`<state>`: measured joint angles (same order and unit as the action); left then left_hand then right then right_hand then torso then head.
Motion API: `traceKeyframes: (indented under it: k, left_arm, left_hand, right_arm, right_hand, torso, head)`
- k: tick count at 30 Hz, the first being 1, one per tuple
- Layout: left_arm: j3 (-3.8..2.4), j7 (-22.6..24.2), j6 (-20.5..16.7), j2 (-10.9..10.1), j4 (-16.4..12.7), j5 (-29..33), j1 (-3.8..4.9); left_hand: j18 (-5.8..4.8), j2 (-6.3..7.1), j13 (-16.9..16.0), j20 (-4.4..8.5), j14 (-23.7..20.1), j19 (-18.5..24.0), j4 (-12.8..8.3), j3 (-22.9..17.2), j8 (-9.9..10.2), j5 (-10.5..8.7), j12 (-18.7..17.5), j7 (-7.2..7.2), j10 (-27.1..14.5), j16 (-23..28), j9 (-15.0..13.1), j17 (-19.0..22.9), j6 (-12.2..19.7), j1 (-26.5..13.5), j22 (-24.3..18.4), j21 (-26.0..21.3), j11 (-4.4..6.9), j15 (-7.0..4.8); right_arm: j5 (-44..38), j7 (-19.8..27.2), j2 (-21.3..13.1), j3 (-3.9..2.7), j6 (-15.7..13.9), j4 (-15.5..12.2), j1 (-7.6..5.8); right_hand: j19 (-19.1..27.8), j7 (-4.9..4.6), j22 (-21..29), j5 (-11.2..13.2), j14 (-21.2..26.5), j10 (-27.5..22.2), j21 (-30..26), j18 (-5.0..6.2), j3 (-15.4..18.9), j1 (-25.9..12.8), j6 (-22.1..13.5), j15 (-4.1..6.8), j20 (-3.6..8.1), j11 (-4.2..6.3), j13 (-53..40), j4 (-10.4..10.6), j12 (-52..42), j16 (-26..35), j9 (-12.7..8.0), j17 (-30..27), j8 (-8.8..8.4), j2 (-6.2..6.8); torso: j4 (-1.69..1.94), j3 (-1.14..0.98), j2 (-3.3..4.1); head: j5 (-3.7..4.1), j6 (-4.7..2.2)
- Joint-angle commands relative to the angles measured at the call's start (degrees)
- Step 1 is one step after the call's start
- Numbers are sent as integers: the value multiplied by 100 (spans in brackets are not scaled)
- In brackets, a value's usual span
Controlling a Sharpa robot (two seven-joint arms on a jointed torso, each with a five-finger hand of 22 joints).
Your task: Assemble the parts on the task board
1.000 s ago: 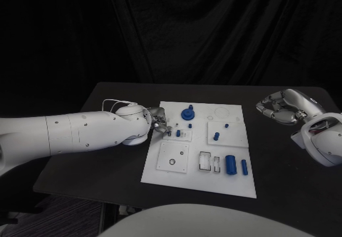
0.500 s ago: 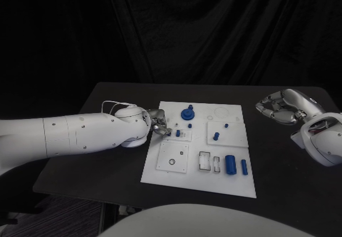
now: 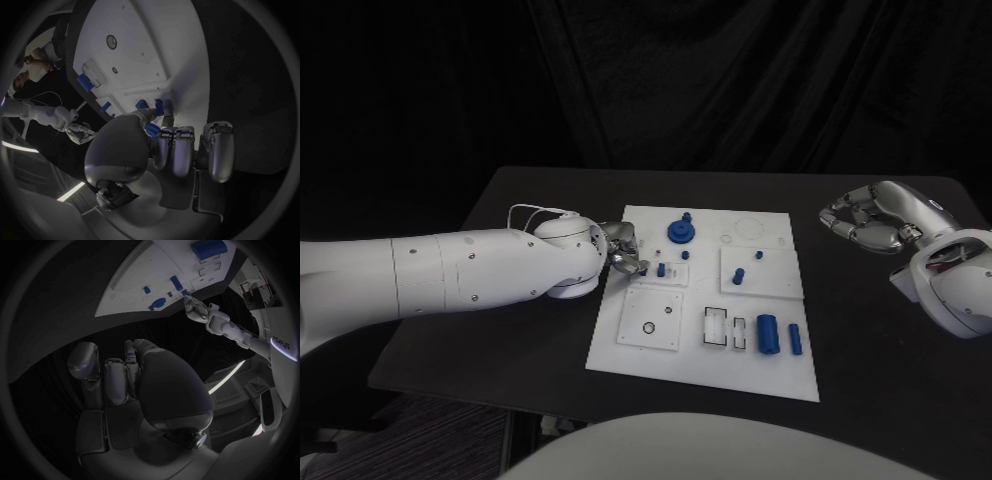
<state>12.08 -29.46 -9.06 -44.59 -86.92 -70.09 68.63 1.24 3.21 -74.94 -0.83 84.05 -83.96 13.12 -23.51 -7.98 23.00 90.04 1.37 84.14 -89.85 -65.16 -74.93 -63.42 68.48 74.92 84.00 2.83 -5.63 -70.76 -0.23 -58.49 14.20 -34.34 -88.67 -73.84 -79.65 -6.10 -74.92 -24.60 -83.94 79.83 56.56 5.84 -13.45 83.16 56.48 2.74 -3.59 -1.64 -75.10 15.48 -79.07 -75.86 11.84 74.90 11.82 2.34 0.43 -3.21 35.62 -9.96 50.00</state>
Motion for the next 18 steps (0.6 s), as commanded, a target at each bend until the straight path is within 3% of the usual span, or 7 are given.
traceKeyframes:
  k: [1, 2, 4, 5, 8, 11, 18]
  left_arm:
    - [3, 92, 5, 19, 14, 8, -25]
    - [3, 102, 24, 25, 25, 8, -30]
    - [3, 119, 60, 35, 45, 8, -42]
    - [3, 134, 79, 40, 57, 8, -51]
    - [3, 161, 88, 36, 64, 8, -68]
    - [3, 176, 103, 25, 67, 8, -80]
    - [3, 180, 136, 2, 87, 8, -96]
  left_hand:
    - [50, -29, -1506, -6, 595, -212, 34, 42, -21, -70, -4, -20, 586, -15, -12, -1507, 38, -99, 1215, -30, 2, 0]
    - [53, -46, -1506, -10, 595, -207, 38, 87, -20, -228, -4, -22, 586, -15, -17, -1507, 44, -136, 1212, -41, 2, 4]
    - [58, -100, -1506, -19, 595, -194, 83, 210, 36, -793, -4, -4, 586, -15, 32, -1507, 89, -236, 1206, -69, -12, 15]
    - [65, -120, -1506, -39, 595, -175, 169, 368, 160, -1198, -4, 44, 586, -15, 174, -1507, 154, -364, 1196, -106, -51, 44]
    - [68, -139, -1506, -71, 595, -170, 321, 675, 261, -1481, -4, 81, 586, -15, 369, -1507, 101, -583, 1197, -124, -85, 76]
    - [70, -205, -1506, -88, 595, -170, 344, 917, 316, -1606, -4, 92, 586, -15, 492, -1507, 59, -805, 1202, -132, -99, 89]
    - [72, -340, -1506, -96, 595, -169, 360, 1376, 360, -1654, -4, 87, 586, -15, 652, -1507, -14, -1212, 1210, -150, -99, 91]
  right_arm:
    - [-34, -95, -3, -4, 0, -5, 16]
    - [-34, -103, -3, -4, 9, -5, 16]
    - [-34, -115, -1, -4, 24, -4, 17]
    - [-34, -124, 0, -4, 36, -2, 17]
    - [-34, -139, 0, -4, 53, -1, 18]
    - [-34, -155, 0, -4, 75, 2, 18]
    - [-34, -192, 4, -4, 133, 6, 21]
  right_hand:
    - [4, 6, -643, -39, -200, -38, -14, 26, -38, 51, -8, -26, -13, 21, -345, 3, 24, 29, 6, 270, 7, -7]
    - [4, 6, -643, -39, -200, -38, -14, 26, -38, 51, -8, -26, -13, 21, -345, 3, 24, 29, 6, 270, 7, -7]
    - [4, 6, -643, -39, -200, -38, -14, 26, -38, 51, -8, -26, -13, 21, -345, 3, 24, 29, 6, 270, 7, -7]
    - [5, 3, -642, -43, -198, -40, -24, 27, -39, 47, -16, -28, -13, 18, -343, 8, 26, 33, 5, 266, 4, -2]
    - [5, 3, -642, -43, -198, -40, -24, 27, -39, 47, -16, -28, -13, 18, -343, 8, 26, 33, 5, 266, 4, -2]
    - [2, 2, -644, -43, -201, -32, -16, 26, -39, 45, -18, -28, -13, 18, -350, 9, 19, 25, 5, 273, 3, -1]
    - [2, 2, -644, -44, -202, -26, -17, 26, -40, 45, -18, -28, -13, 17, -356, 10, 12, 20, 5, 277, 4, -1]
  torso:
    - [7, -1, -3]
    - [10, -2, -7]
    - [10, -4, -9]
    - [4, -5, -8]
    - [-2, -4, -10]
    - [-8, -2, -10]
    - [-4, -2, -7]
  head:
    - [20, 0]
    - [25, 0]
    - [23, 0]
    - [16, 0]
    - [18, 0]
    - [15, 0]
    - [17, 0]
